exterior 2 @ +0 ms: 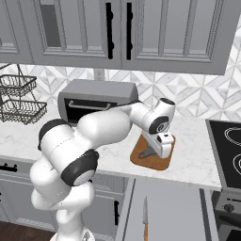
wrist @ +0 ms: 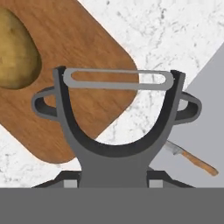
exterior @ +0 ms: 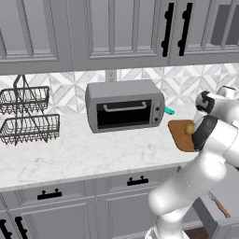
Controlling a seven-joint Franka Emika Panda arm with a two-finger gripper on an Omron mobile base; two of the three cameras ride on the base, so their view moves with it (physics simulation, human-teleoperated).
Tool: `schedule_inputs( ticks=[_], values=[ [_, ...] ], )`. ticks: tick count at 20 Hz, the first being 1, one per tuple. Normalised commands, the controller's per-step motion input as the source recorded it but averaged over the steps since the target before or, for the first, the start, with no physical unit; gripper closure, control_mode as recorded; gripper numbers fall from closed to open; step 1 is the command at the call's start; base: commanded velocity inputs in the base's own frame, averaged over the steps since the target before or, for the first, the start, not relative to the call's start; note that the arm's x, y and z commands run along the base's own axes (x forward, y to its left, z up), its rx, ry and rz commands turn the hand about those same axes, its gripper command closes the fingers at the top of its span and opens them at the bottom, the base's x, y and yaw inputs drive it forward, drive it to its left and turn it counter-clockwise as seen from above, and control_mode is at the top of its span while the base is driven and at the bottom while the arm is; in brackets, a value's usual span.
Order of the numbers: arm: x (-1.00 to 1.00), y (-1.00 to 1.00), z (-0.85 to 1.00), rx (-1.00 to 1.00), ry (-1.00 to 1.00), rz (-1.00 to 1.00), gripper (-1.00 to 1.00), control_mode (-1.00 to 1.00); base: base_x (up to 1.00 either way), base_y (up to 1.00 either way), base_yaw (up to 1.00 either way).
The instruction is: Place the appropriate cutting tool for cutting the potato skin on the cutting board.
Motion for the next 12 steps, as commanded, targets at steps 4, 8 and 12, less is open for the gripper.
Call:
schedule_inputs(
  ticks=[4, 8, 12],
  values=[
    [0.37, 0.22, -0.27, 0.0, 0.0, 0.0, 1.0, -1.0, 0.0, 0.0, 0.0],
    [0.15, 0.01, -0.32, 0.0, 0.0, 0.0, 1.0, -1.0, 0.0, 0.0, 0.0],
    [0.15, 0.0, -0.35, 0.0, 0.0, 0.0, 1.0, -1.0, 0.0, 0.0, 0.0]
  ],
)
